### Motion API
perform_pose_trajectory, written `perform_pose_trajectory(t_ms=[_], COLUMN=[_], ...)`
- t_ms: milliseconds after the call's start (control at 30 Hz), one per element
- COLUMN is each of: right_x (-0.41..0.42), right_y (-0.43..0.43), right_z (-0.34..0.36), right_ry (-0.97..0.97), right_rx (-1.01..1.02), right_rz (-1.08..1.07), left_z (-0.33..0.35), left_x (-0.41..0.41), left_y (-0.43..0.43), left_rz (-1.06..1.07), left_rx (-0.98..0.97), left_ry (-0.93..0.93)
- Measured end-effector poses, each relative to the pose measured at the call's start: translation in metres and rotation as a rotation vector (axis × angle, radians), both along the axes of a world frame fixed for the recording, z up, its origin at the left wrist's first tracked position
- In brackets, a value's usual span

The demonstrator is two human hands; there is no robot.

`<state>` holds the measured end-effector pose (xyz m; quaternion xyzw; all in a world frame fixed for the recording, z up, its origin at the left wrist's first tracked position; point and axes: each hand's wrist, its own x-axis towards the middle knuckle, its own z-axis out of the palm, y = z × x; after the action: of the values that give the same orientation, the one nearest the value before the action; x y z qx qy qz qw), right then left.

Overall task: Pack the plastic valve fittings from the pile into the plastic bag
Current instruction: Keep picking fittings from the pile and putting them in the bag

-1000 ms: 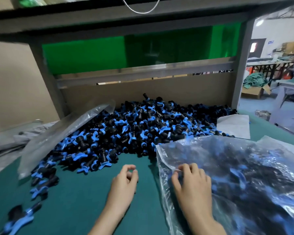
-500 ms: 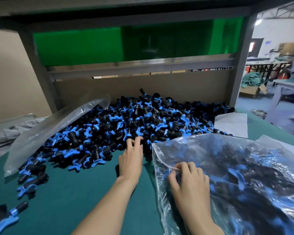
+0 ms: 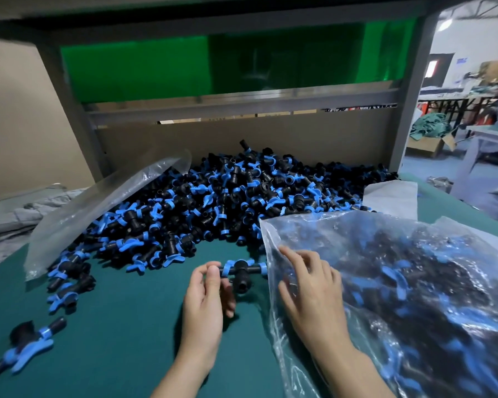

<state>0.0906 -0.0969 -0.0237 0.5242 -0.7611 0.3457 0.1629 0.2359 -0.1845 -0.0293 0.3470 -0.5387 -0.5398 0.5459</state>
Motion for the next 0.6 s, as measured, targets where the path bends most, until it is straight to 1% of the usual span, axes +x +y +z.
perform_pose_trajectory(t_ms=[167, 233, 367, 600], right_x=[0.0016, 0.0034, 0.0034, -0.0001], right_y=[0.0005, 0.0003, -0.0012, -0.0064], right_z=[-0.0006, -0.0015, -0.0029, -0.0071], right_ry=[-0.048, -0.044, -0.022, -0.041], right_rx=[-0.071, -0.115, -0.168, -0.125], right_rz=[0.1, 0.145, 0.178, 0.147], left_z=[0.0053, 0.0065, 0.0067, 0.0098], left_x=[0.0107, 0.0118, 0.0061, 0.0028], left_y=[0.0098, 0.0096, 0.0106, 0.0091], left_rz=[0.058, 0.046, -0.04, -0.071], left_rx=[0.035, 0.034, 0.064, 0.047], left_ry=[0.086, 0.106, 0.076, 0.035])
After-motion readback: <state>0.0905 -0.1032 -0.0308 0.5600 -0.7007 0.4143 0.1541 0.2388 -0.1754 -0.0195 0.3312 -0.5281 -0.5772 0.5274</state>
